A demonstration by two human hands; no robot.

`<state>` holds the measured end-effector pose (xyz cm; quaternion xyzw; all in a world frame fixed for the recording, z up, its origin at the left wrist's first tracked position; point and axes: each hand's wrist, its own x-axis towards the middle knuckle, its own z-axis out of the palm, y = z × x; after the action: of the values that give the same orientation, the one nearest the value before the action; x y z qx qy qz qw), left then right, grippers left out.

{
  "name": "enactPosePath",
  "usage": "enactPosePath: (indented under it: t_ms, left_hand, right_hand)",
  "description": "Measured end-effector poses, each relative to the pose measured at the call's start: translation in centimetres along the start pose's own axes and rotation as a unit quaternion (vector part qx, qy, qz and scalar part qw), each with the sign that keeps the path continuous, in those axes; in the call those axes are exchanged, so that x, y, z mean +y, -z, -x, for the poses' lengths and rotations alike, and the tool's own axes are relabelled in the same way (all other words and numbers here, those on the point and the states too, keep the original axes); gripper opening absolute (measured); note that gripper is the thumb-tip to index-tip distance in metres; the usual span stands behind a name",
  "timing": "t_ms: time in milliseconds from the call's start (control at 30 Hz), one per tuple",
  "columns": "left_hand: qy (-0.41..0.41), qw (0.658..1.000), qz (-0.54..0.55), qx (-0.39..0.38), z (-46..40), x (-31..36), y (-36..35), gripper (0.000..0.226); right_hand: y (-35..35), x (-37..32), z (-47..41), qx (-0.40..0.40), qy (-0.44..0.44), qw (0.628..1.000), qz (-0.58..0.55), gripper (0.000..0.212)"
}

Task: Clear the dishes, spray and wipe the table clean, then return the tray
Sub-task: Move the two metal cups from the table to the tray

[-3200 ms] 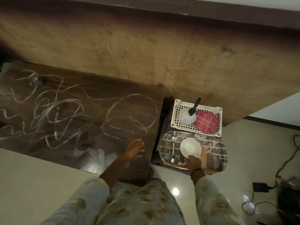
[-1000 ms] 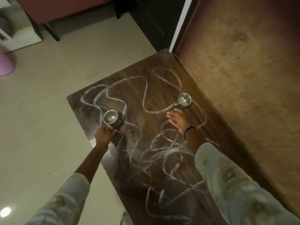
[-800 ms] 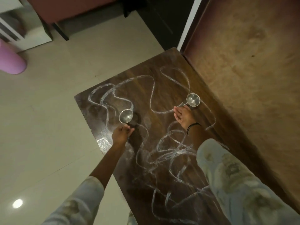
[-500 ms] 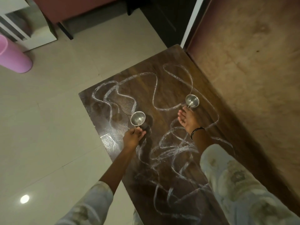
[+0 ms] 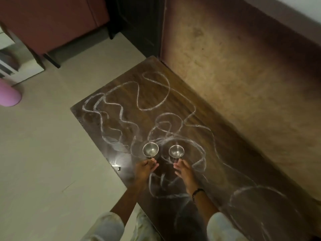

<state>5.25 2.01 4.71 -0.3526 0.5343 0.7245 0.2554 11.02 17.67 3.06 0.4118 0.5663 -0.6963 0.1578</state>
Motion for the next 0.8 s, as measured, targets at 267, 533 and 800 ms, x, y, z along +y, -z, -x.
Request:
enactPosePath:
  t_ms: [267, 533, 800]
  left_hand:
    - [-0.061, 0.983, -0.171, -0.026, 14.3, -8.5, -2.6, 0.010]
    - [-0.020, 0.984, -0.153, -0.086, 25.5, -20.0, -5.2, 0.018]
    - [-0.009, 0.967, -0.202, -0.154, 32.1, -27.2, -8.1, 0.022]
  right_hand:
    - [10.0, 5.6, 11.7, 0.031, 0.078, 0.996, 0.040, 0.022]
    - [22.5, 13.5, 22.8, 0.051, 0.112, 0.991, 0.058, 0.013]
    - [29.3, 19.1, 29.3, 0.132, 0.091, 0.987, 0.014, 0.024]
